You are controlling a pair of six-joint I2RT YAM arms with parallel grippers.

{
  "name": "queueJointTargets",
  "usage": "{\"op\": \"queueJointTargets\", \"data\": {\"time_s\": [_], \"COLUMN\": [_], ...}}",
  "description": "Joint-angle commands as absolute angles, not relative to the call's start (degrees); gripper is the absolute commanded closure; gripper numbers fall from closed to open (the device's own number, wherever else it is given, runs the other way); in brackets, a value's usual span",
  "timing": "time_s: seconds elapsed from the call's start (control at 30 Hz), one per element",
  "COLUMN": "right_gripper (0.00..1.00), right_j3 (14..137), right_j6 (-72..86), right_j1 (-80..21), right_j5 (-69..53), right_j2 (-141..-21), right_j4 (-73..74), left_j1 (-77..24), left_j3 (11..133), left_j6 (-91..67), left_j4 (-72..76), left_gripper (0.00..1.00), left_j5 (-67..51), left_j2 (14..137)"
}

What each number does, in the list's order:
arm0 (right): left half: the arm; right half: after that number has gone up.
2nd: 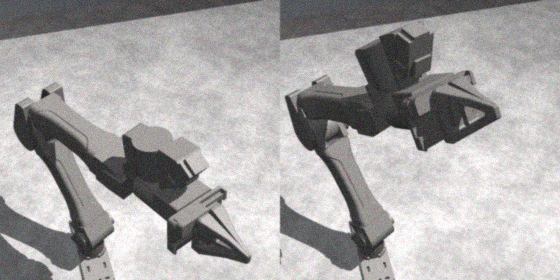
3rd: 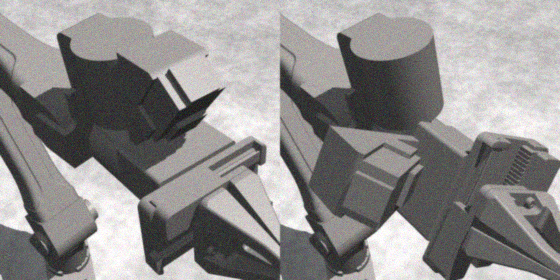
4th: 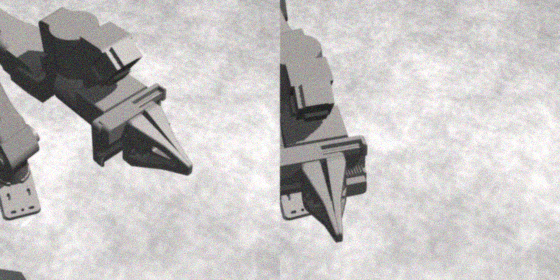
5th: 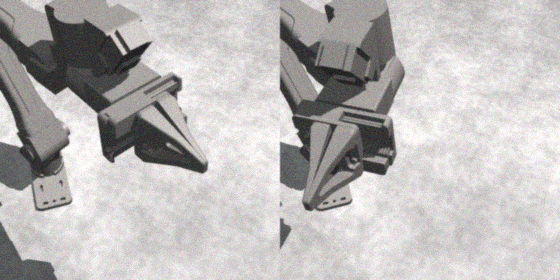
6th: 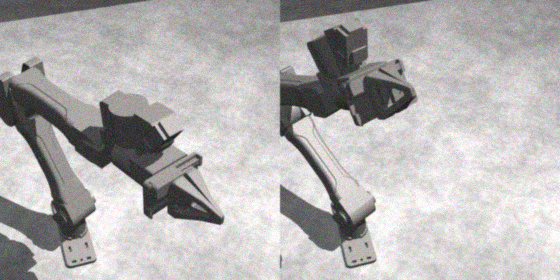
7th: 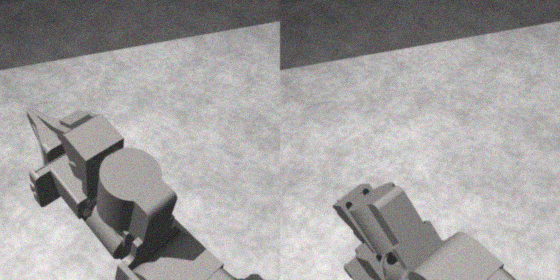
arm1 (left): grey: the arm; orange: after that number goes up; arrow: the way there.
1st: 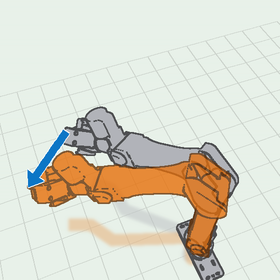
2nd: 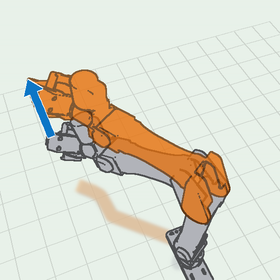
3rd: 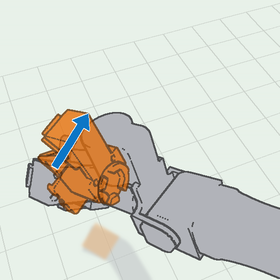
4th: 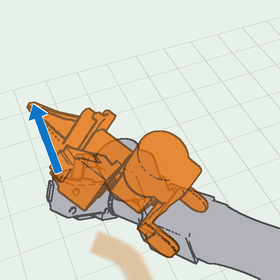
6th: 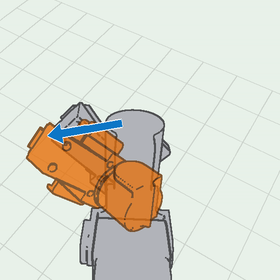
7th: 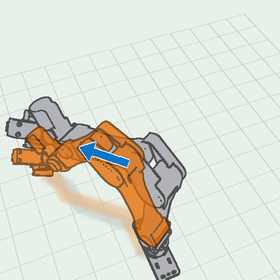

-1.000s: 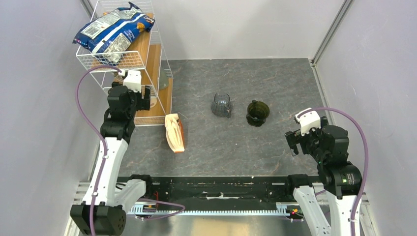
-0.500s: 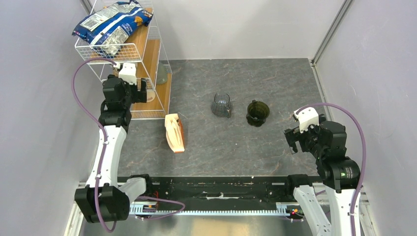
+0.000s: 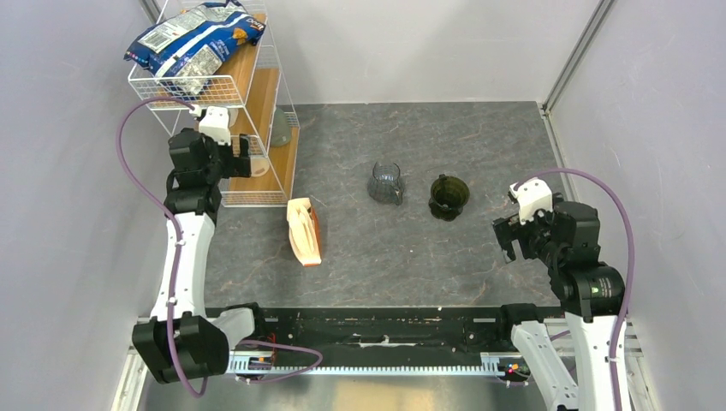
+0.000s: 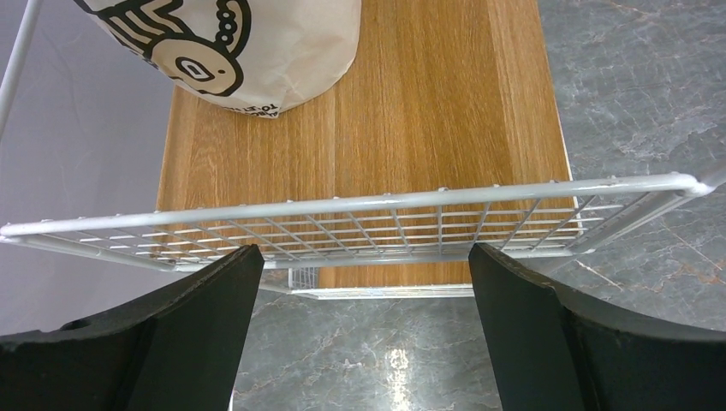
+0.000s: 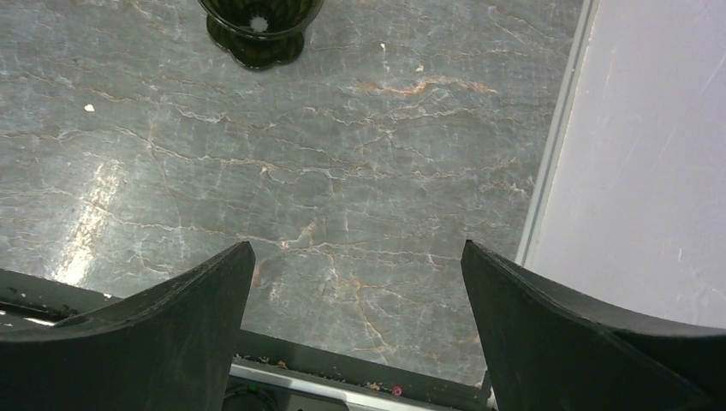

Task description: Place the coffee filter in the dripper

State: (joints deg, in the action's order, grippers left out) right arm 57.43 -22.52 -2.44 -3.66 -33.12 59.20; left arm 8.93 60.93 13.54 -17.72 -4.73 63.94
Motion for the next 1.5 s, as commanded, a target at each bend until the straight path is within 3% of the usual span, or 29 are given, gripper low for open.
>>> {"op": "queueJointTargets", "data": {"time_s": [0.0, 0.47, 0.73, 0.9, 1.1, 1.3, 1.47], "right_gripper": [0.01, 0.01, 0.01, 0.01, 0.01, 0.01, 0.01], "right_j3": [61.0, 72.8, 76.5, 76.9, 77.5, 77.2, 77.5], "right_j6": [-20.9, -16.6, -14.3, -14.5, -14.8, -13.1, -13.0], "right_j1": [-2.3, -2.3, -2.3, -2.4, -2.3, -2.3, -2.3], "right_j5": [-6.0, -17.1, -17.9, -18.5, -18.8, -18.6, -19.3], "right_j2": [-34.9, -49.4, -59.7, -64.1, -66.2, -66.7, -66.5], "right_j4": [57.7, 65.5, 62.5, 63.1, 63.0, 62.5, 63.5], "left_j1": [9.8, 9.8, 9.7, 4.3, -17.8, -30.4, -32.3], "left_j3": [62.7, 66.7, 76.6, 77.8, 75.2, 78.2, 87.5], "left_j6": [15.3, 29.3, 27.2, 25.3, 24.8, 23.1, 11.0], "left_j4": [-17.1, -59.4, -77.1, -76.3, -71.4, -65.9, -56.0], "left_gripper": [0.00, 0.00, 0.04, 0.07, 0.06, 0.07, 0.12], "left_j5": [-7.6, -18.0, -38.7, -44.0, -29.7, -20.1, -18.0], "left_j2": [62.7, 41.1, 46.6, 52.3, 52.9, 61.1, 74.4]}}
